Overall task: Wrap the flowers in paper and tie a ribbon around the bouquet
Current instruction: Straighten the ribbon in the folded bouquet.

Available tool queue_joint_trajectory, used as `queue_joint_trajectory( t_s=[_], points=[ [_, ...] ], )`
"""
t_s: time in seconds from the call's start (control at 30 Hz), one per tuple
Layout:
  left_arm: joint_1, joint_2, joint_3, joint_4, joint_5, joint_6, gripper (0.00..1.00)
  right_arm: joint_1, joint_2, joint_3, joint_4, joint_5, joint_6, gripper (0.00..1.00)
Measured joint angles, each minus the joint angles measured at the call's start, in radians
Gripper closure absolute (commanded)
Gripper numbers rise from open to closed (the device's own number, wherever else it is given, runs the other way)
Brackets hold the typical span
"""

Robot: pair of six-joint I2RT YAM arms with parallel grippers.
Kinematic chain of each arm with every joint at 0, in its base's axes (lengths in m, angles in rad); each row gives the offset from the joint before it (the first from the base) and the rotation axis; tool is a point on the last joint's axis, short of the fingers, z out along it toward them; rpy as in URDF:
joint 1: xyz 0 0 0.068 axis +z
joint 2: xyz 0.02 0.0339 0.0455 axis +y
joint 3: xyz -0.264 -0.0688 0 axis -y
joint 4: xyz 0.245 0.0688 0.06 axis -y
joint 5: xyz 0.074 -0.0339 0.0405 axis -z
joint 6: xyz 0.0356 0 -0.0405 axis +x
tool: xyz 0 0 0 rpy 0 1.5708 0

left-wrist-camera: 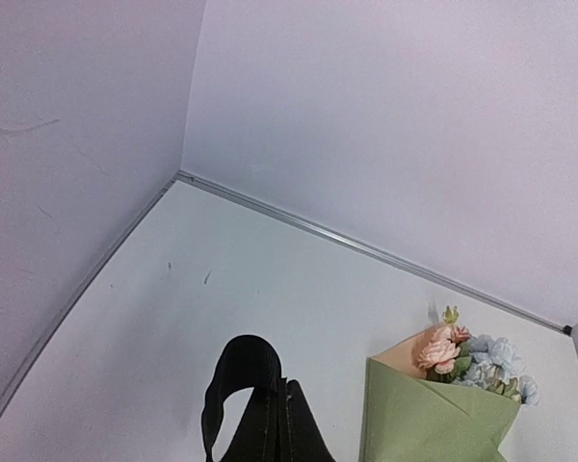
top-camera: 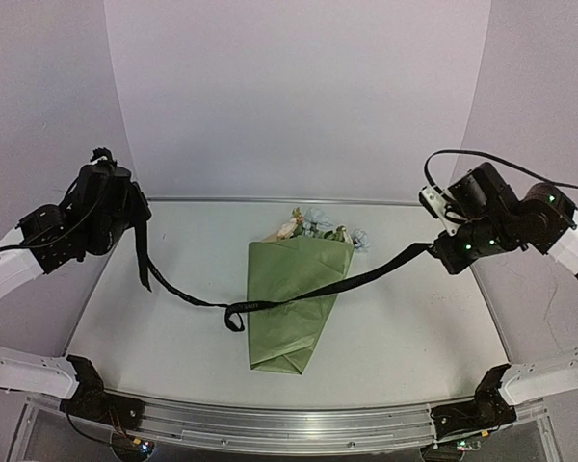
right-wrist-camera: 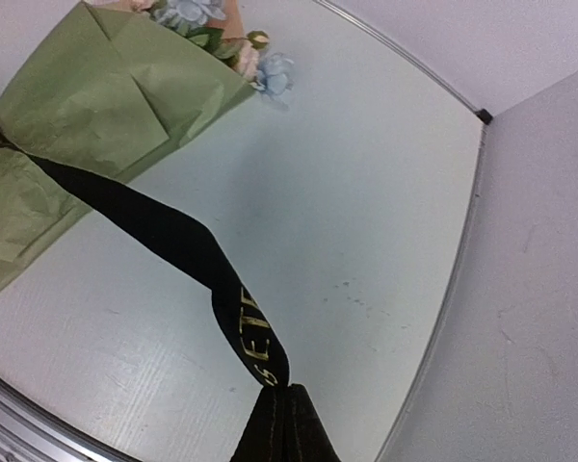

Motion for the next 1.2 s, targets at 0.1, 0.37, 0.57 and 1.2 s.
queue_joint_trajectory(
  t_s=[0.1,0.37,0.57,1.2],
  points=[
    [0.0,-0.053,0.0,-0.028,-0.046,-0.001,1.0,-0.025,-0.056,0.013,-0.049,0.065,-0.028,1.0],
    [0.0,-0.075,-0.005,-0.239,-0.203,-0.158,1.0,-0.106,-0.157,0.025,-0.177,0.256,-0.084,1.0],
    [0.002,0.002,-0.109,-0.42,-0.252,-0.381,1.0,-0.212,-0.162,-0.07,-0.209,0.298,-0.053,1.0],
    [0.555,0.16,-0.415,-0.084,0.295,-0.24,0.31,-0.484,-0.032,-0.225,-0.224,0.191,0.192,1.0]
  ],
)
